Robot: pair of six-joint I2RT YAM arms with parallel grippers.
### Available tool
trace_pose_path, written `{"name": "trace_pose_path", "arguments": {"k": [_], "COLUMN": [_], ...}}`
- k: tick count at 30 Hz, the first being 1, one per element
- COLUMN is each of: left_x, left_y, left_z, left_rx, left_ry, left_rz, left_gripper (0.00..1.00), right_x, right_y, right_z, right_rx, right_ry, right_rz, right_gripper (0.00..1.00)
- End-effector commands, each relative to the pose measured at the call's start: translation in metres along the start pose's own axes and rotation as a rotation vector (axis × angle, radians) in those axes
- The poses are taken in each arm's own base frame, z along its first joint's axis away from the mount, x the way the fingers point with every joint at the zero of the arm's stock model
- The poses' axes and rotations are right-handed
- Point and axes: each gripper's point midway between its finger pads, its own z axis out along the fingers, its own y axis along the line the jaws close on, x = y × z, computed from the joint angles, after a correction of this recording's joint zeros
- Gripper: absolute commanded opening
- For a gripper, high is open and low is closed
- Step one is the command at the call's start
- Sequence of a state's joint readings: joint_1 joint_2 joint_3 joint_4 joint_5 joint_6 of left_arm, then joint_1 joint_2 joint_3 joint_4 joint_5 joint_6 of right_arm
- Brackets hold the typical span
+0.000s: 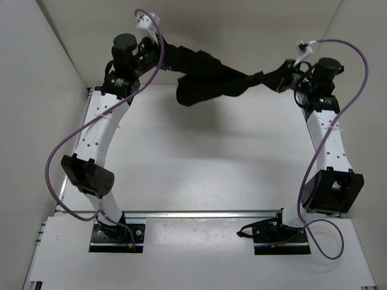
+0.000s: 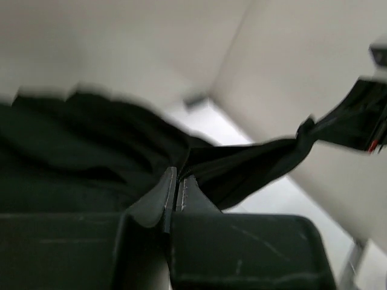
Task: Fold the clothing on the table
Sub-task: Flatten the skirt out
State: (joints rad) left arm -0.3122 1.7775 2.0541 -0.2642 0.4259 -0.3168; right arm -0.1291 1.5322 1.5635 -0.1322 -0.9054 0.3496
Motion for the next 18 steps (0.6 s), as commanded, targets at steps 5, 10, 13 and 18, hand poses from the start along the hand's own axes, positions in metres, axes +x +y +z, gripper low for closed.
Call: {"name": "trace_pose_path", "arguments": {"k": [5,10,13,18], "left_x": [0.162,0.260,0.279,0.297], "left_y": [0.062,0.043,0.029,0.028], "left_z": [-0.057,-0.098,-0.111,-0.115], "left_rx": [-0.256,-0.265,-0.248,-0.238], "left_ry": [0.270,0.441,0.477,0.516], "left_rz": [-0.060,-0.118,-0.143,-0.191], "left_gripper": [0.00,0.00,0.00,0.00], "right_x": [0.109,0.182,0.207,0.234], "right_y": [-0.045,-0.037,-0.030,-0.031], "right_z": [-0.037,-0.041,-0.043,-0.047], "right_rx": [-0.007,-0.042,-0.018,0.137], "right_ry": [0.094,0.224,0.279,0.364], "right_rz": [0.241,0.325,0.361,0.369], "right_gripper": [0.00,0.28,0.56,0.72]}}
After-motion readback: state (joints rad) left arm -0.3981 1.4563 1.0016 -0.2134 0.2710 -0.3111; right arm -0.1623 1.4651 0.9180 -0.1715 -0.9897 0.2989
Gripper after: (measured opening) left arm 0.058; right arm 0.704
